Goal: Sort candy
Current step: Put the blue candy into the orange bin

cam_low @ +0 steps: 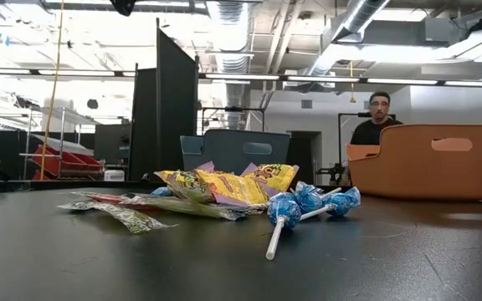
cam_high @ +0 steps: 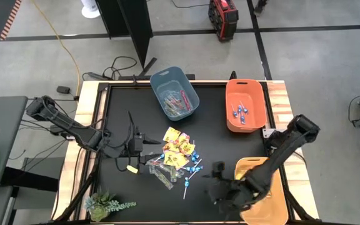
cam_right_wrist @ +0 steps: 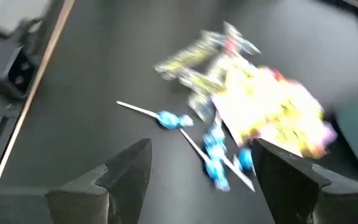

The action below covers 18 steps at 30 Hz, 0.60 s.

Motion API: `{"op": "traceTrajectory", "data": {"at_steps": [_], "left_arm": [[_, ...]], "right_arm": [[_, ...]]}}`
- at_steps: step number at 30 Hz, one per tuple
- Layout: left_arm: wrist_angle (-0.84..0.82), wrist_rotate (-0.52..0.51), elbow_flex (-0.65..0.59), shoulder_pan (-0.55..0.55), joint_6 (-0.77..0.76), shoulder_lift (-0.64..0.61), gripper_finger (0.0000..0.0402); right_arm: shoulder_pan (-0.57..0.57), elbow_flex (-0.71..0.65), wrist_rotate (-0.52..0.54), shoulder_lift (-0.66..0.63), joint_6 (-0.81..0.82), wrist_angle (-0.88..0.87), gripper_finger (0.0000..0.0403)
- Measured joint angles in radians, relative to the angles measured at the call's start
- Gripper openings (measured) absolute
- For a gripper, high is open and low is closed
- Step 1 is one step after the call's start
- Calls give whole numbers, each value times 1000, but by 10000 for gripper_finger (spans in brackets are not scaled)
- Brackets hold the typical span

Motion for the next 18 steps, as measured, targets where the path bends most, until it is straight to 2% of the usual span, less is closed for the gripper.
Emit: {"op": "traceTrajectory", "data": {"at_steps": [8,11,18], "left_arm": [[-1,0,0,7,6,7,201],[0,0,0,7,7,7,201],[-8,0,0,7,7,7,201]], "right_arm": [[-99,0,-182,178,-379,218,289],[-131,0,-217,227,-444,260,289],[-212,0,-349,305,-479,282,271]]}}
